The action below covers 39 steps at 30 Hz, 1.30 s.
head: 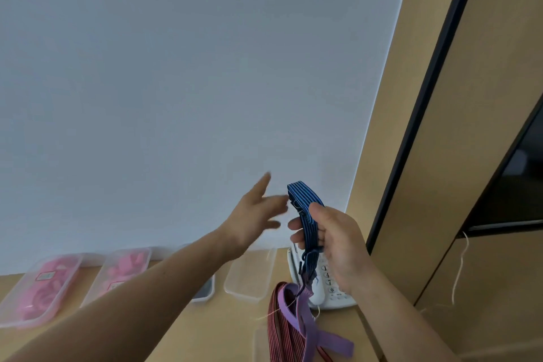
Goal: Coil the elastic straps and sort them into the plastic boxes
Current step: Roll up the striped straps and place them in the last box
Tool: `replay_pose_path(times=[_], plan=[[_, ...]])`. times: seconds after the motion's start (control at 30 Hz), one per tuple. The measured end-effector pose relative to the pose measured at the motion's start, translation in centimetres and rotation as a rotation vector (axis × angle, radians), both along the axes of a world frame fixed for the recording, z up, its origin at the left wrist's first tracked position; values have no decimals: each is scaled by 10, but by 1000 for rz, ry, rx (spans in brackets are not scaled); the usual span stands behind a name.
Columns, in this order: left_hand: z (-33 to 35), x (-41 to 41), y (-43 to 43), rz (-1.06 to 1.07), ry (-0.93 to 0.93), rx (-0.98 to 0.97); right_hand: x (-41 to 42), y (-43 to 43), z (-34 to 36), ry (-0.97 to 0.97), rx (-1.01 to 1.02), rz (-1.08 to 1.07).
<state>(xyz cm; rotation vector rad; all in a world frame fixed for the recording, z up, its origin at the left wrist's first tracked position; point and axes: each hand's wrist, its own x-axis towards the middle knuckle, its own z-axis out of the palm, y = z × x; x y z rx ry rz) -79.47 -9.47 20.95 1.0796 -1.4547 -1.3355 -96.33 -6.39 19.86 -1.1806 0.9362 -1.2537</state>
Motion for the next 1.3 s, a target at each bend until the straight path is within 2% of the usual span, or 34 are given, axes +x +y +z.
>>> replay_pose_path(times=[0.03,0.07,0.13,0.3,0.5,0.67,0.87,0.93,1.1,1.3], plan=[[3,0,1,-45,41,154,0,0,0,21,-8,1],[6,0,3,-113,13,217,0,-1,0,48,-13,3],[9,-5,8,-203,-17,198,-1,-2,-3,104,-24,5],[13,-14,7,-160,143,138,-5,-7,-6,141,-37,-13],[12,-22,1,-84,157,43,-11,-11,-9,104,11,-24],[16,-22,-5,-56,200,8,-15,-10,-17,24,40,62],[26,-16,-11,-89,439,123,-21,-11,-24,-67,15,191],[25,-16,-13,-90,457,135,-24,-11,-28,-51,14,224],[26,-10,-20,-71,504,166,-30,-14,-43,134,26,119],[18,-2,-28,-49,446,238,-34,-12,-47,95,-49,70]])
